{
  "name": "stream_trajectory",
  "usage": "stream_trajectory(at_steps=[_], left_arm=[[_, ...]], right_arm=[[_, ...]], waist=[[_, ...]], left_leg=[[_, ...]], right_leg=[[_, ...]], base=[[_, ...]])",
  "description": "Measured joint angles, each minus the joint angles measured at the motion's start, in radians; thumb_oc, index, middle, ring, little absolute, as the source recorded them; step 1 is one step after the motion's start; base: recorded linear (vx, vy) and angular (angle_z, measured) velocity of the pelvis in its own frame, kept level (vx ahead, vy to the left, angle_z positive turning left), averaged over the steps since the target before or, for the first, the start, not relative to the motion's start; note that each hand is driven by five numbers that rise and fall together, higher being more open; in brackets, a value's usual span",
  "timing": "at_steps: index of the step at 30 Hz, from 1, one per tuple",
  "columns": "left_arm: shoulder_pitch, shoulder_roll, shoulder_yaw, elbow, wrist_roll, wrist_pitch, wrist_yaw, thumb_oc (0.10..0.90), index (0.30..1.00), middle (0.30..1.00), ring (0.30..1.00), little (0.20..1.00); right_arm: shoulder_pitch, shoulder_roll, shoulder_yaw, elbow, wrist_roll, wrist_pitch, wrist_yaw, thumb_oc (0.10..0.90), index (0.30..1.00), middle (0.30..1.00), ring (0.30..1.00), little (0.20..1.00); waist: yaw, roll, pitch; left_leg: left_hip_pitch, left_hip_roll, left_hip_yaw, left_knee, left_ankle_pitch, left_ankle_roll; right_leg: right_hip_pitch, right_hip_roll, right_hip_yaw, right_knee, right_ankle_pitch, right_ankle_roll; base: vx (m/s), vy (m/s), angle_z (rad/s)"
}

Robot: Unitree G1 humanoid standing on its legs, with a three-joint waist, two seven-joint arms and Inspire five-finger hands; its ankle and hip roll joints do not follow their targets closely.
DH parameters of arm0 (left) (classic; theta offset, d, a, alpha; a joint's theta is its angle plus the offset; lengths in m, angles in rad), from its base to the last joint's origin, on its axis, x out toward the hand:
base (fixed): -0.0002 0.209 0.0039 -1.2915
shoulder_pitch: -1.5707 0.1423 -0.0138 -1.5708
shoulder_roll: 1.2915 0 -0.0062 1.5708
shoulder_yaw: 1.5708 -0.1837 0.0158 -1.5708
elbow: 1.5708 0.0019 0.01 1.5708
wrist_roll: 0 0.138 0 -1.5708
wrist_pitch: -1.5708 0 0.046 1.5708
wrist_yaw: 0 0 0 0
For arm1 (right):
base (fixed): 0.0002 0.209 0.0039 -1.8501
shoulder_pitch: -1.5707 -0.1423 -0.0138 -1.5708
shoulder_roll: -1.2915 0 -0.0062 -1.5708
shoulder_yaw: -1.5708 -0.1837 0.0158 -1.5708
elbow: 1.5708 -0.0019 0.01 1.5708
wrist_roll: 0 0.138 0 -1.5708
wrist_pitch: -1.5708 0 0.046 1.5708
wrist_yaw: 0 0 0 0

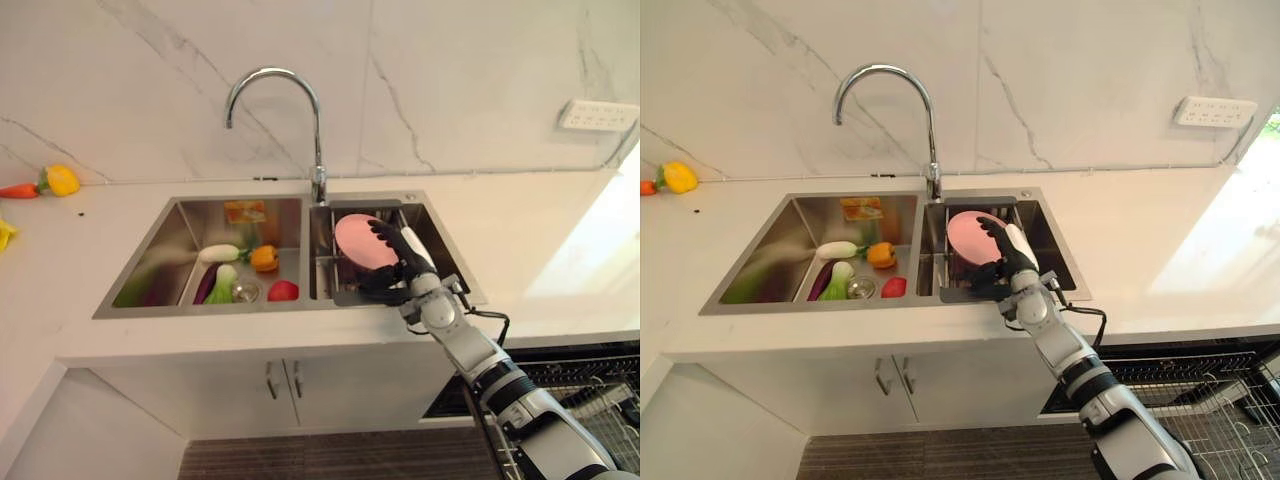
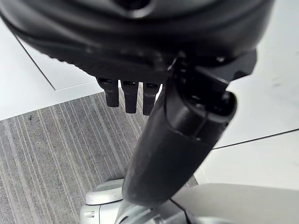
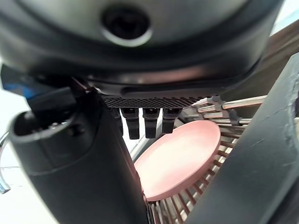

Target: Place the dishes in the dishwasher.

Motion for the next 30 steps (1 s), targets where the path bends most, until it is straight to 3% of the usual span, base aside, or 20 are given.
stream_trajectory(at_steps=[11,30], left_arm=[[-0.002,-0.002,0.0,0.001,-0.009,0.015,0.005,0.8,0.9,0.9,0.9,0.9],[-0.024,-0.009,-0.027,0.057,-0.049,0.008,0.008,0.8,0.9,0.9,0.9,0.9]], right_arm=[[-0.008,0.002,0.0,0.015,-0.088,0.028,-0.004,0.8,0.9,0.9,0.9,0.9],[-0.285,0.044,0.061,0.526,-0.085,0.048,-0.009,0.8,0.9,0.9,0.9,0.9]], waist=[[-0.012,0.004,-0.003],[0.062,0.009,-0.027]], left_leg=[[-0.014,0.0,-0.012,0.0,0.007,0.006],[-0.061,-0.006,-0.075,0.0,0.023,-0.007]], right_leg=[[-0.01,-0.002,-0.01,0.0,0.0,0.0],[-0.029,-0.005,-0.074,0.0,-0.002,-0.001]], base=[[0.0,0.0,0.03],[0.02,-0.002,0.1]])
